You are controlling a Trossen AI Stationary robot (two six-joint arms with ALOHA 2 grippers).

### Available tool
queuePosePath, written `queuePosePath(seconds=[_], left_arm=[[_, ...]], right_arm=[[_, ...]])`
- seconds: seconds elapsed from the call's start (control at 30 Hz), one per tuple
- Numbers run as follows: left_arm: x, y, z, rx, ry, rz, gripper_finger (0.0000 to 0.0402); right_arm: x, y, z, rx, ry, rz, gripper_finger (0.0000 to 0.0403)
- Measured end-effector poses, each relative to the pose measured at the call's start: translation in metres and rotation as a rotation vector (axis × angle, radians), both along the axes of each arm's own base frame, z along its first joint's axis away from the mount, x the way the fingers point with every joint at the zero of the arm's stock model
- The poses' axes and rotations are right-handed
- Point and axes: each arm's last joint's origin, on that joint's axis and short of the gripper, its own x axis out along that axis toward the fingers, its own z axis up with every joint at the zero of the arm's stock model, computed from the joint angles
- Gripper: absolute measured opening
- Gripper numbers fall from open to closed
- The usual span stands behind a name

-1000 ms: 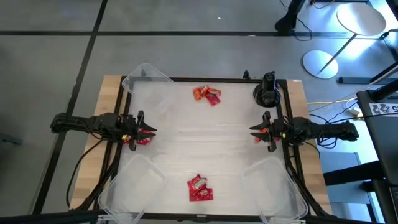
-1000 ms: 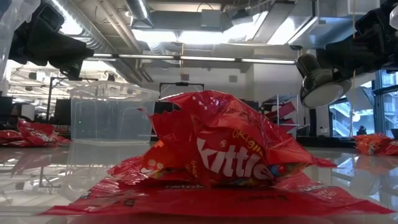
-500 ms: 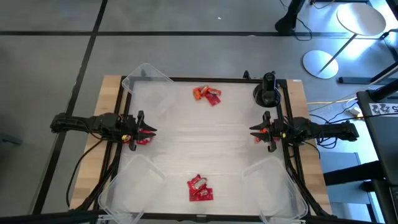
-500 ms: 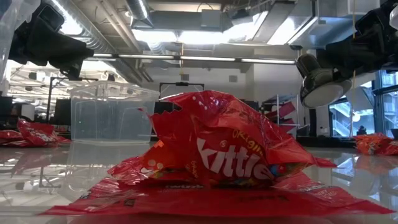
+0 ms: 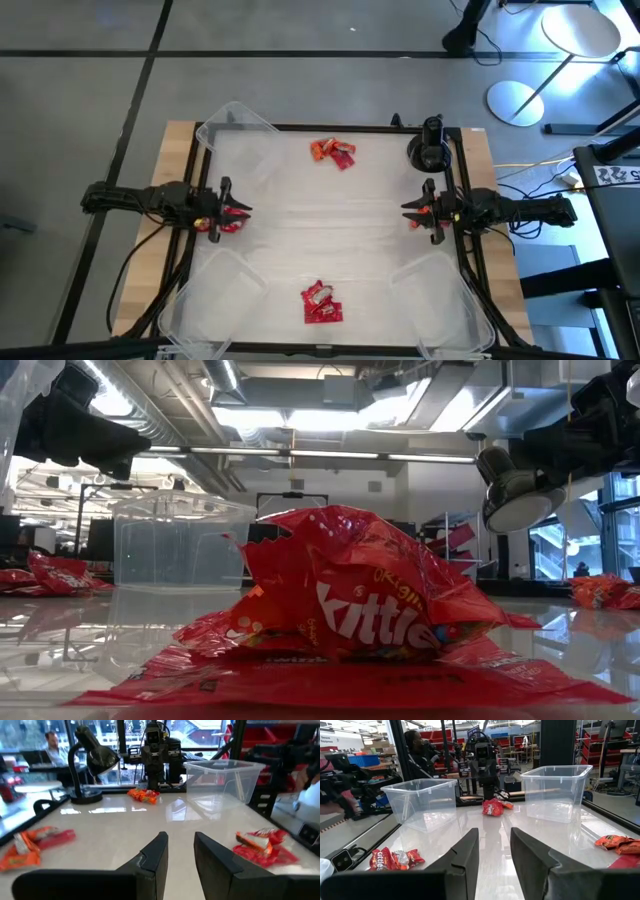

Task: Sort candy
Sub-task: Move the orange candy to the top center of the table

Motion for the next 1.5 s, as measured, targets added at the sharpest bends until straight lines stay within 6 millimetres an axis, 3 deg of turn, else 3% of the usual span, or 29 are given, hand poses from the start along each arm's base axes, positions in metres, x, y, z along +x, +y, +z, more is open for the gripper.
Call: queuePosePath(seconds=[0.17, 0.37, 0.6, 0.73, 0.87, 1.17, 1.3, 1.5], left_arm=[[0.000, 0.000, 0.001, 0.117, -0.026, -0.006, 0.0086], [-0.003, 0.002, 0.022, 0.015, -0.108, 0.036, 0.0086], [-0.021, 0.009, 0.079, -0.128, -0.274, 0.169, 0.0086], [-0.027, 0.013, 0.112, -0.122, -0.306, 0.271, 0.0086], [-0.023, 0.017, 0.137, -0.107, -0.222, 0.408, 0.0086], [-0.004, 0.020, 0.195, -0.096, -0.002, 0.461, 0.0086], [-0.003, 0.020, 0.216, -0.073, 0.081, 0.462, 0.0086], [-0.011, 0.020, 0.231, -0.048, 0.082, 0.459, 0.0086]], right_arm=[[-0.002, 0.000, 0.010, -0.012, -0.024, -0.001, 0.0111], [-0.009, -0.002, 0.044, -0.039, -0.112, -0.034, 0.0111], [-0.012, -0.006, 0.088, -0.040, -0.066, -0.171, 0.0111], [-0.011, -0.008, 0.128, -0.049, -0.085, -0.244, 0.0111], [-0.007, -0.007, 0.170, -0.063, -0.039, -0.236, 0.0111], [0.034, -0.003, 0.248, -0.064, 0.056, -0.208, 0.0111], [0.057, -0.001, 0.269, -0.068, 0.123, -0.200, 0.0111], [0.079, 0.002, 0.284, -0.045, 0.192, -0.151, 0.0111]])
